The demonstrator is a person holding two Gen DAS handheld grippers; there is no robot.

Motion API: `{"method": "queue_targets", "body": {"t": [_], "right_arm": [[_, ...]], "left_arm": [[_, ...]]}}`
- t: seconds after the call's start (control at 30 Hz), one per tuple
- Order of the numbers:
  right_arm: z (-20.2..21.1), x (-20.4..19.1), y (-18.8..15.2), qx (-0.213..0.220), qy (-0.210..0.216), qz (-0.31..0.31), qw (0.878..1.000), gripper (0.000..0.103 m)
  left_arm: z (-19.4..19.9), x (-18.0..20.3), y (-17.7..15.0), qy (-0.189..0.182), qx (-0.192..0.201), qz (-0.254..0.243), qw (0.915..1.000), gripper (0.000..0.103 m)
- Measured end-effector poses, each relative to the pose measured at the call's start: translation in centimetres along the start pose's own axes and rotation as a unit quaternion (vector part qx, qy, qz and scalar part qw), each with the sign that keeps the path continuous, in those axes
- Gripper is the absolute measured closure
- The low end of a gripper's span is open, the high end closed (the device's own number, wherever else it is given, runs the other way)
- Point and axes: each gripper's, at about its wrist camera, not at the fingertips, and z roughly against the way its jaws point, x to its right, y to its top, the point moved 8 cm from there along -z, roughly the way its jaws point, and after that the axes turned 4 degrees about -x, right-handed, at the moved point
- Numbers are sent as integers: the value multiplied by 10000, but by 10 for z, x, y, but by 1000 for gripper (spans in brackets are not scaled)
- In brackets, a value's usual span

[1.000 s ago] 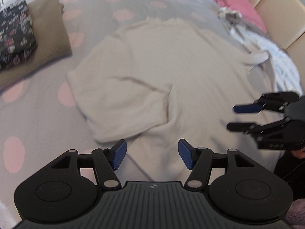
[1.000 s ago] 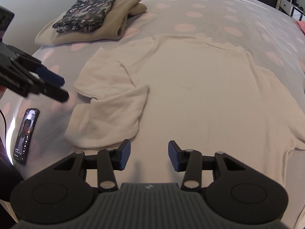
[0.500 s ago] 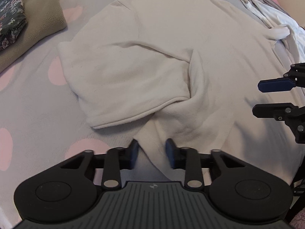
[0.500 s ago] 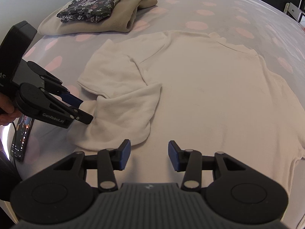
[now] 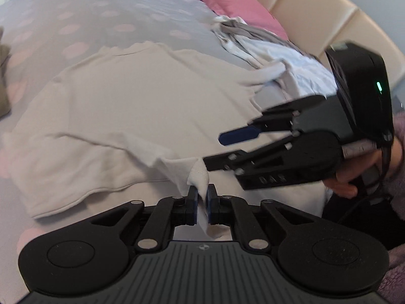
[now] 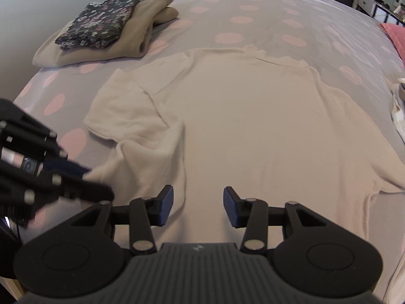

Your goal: Fold clothes

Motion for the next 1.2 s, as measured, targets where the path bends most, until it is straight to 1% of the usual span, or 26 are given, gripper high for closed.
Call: {"method": "queue_targets", "body": {"t": [0.03, 0.1, 0.13, 0.2, 0.27, 0.37, 0.43, 0.53, 0.57, 0.67, 0.77, 0.83, 0.87, 0.9, 0.93, 1.0, 1.07, 1.2], "right_arm": [[0, 4, -1, -15, -50, -55, 10000, 56], [1, 16, -4, -37, -135, -202, 9997, 56], [1, 21, -5, -47, -130, -301, 9995, 56], [1, 29, -9, -55, -11, -530, 9986, 56], [3, 32, -11, -38, 152, -707, 9974, 56], [8, 31, -13, 57, 452, -819, 9956, 56], [9, 25, -15, 51, 688, -809, 9943, 56], [3, 13, -19, -51, 796, -658, 9946, 56], [0, 11, -21, -106, 743, -611, 9953, 56], [-10, 15, -29, -287, 560, -590, 9963, 56], [-23, 21, -40, -514, 542, -732, 9945, 56], [-29, 21, -46, -625, 680, -901, 9916, 66], [-32, 21, -49, -676, 747, -980, 9901, 74], [-33, 19, -49, -662, 784, -988, 9898, 81], [-34, 17, -49, -646, 820, -993, 9896, 84], [-30, 14, -45, -497, 837, -949, 9907, 98], [-25, 14, -40, -352, 821, -960, 9914, 101], [-11, 22, -31, -128, 669, -1048, 9922, 101]], "left_arm": [[-4, 8, 1, 29, -2, -106, 9999, 98], [-16, 17, -1, 190, 55, -102, 9998, 98], [-22, 19, -3, 255, 73, -52, 9996, 98], [-34, 26, -7, 375, 22, -104, 9992, 95], [-42, 32, -13, 594, 51, -157, 9981, 82], [-53, 41, -22, 904, 193, -156, 9956, 69], [-57, 48, -26, 1071, 301, -227, 9935, 63], [-62, 57, -33, 1237, 287, -198, 9917, 63], [-63, 59, -36, 1267, 294, -171, 9914, 63], [-64, 60, -45, 1415, 148, -261, 9895, 62], [-63, 55, -54, 1609, 9, -262, 9866, 60], [-63, 48, -60, 1751, -108, -139, 9844, 60], [-63, 43, -63, 1821, -179, -30, 9831, 60], [-61, 39, -66, 1840, -226, 53, 9826, 60], [-60, 35, -68, 1859, -272, 135, 9821, 60], [-57, 31, -71, 1864, -285, 226, 9818, 60], [-54, 28, -74, 1940, -290, 252, 9803, 60], [-49, 23, -79, 2025, -302, 307, 9783, 59]]}}
